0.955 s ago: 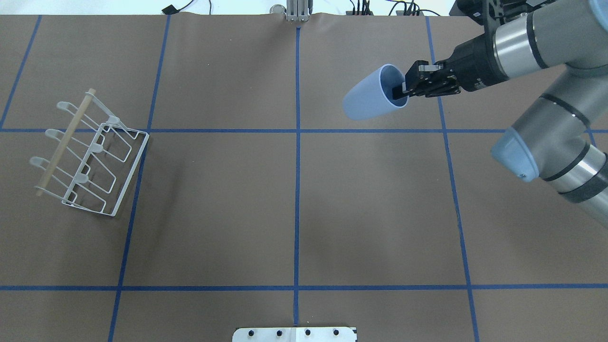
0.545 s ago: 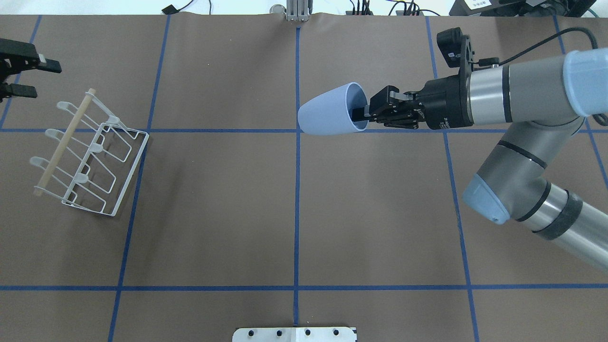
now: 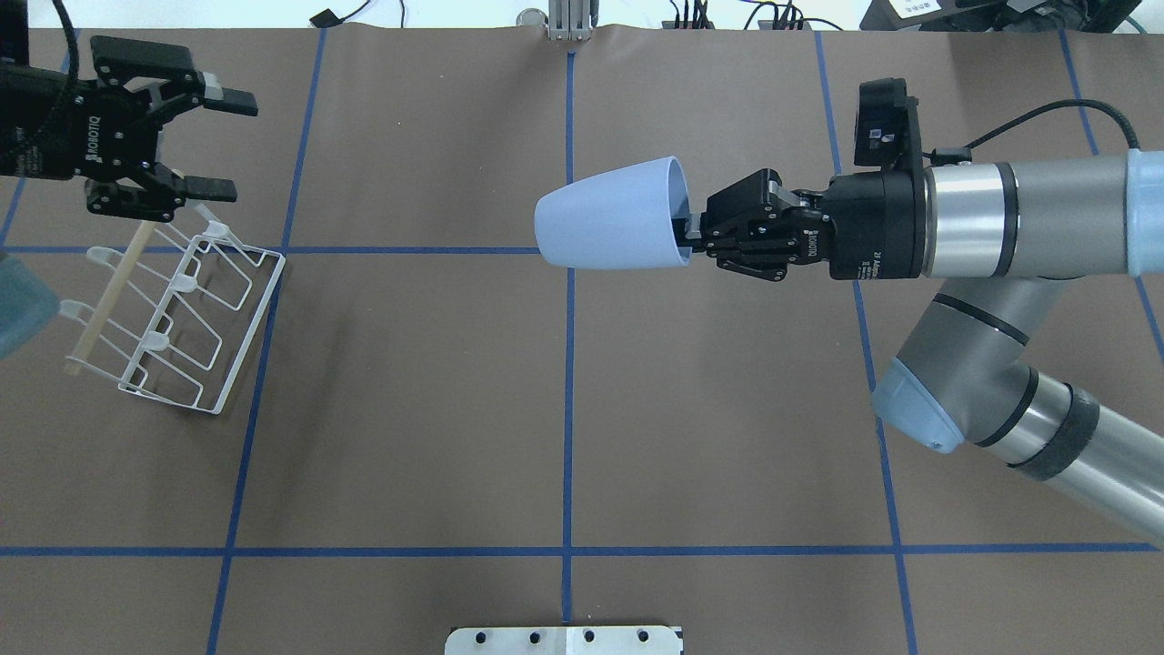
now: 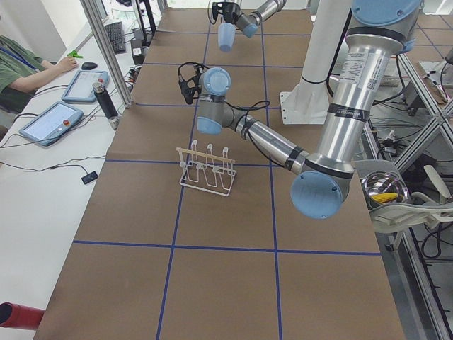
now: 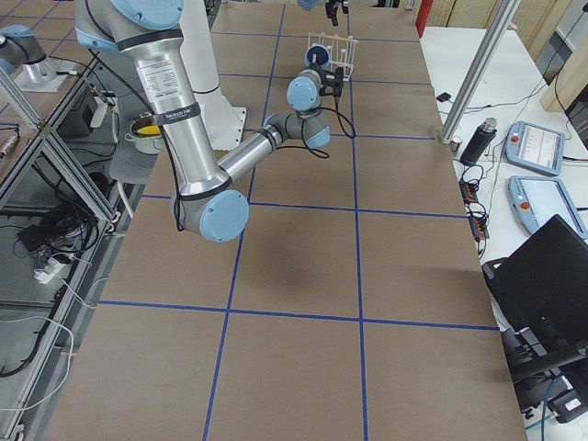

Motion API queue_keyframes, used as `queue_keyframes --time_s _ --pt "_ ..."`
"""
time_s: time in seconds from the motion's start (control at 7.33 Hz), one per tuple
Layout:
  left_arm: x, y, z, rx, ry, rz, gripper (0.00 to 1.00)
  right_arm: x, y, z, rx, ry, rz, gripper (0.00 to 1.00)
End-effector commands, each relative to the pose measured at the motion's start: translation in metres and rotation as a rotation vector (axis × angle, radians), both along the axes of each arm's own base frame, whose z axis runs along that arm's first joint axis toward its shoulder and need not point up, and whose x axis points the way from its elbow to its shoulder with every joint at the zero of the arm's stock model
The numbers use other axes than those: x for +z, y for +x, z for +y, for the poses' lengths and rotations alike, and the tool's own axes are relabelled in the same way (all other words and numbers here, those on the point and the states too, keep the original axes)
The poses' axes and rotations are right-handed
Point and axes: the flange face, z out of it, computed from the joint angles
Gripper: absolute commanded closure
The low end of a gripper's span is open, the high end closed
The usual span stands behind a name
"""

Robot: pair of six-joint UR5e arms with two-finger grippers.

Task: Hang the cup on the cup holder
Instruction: 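Lift the cup and carry it toward the left gripper while the left arm approaches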

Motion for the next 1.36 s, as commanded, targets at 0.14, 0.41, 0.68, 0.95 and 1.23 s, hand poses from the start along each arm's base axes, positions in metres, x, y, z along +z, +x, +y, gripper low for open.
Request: queue_keyframes --time_s 0.14,0.41,0.68,0.95,1.23 --pt "-0.073 0.032 0.027 0.018 -0.046 0.261 0.02 -0.01 -0.003 0.023 -0.01 0.004 -0.156 1.0" --pt "-0.104 0.065 0.071 0.019 -0.084 0.395 0.02 -0.012 -0.012 0.035 -0.007 0.007 -0.217 1.0" --pt "-0.126 0.089 0.104 0.018 -0.104 0.491 0.02 -0.014 -0.019 0.046 -0.004 0.003 -0.277 1.0" --pt "-0.131 0.099 0.117 0.018 -0.118 0.52 0.02 -0.02 -0.015 0.056 -0.007 0.01 -0.311 1.0" --pt "-0.131 0.102 0.119 0.025 -0.117 0.518 0.02 -0.025 -0.011 0.057 0.006 0.005 -0.33 1.0"
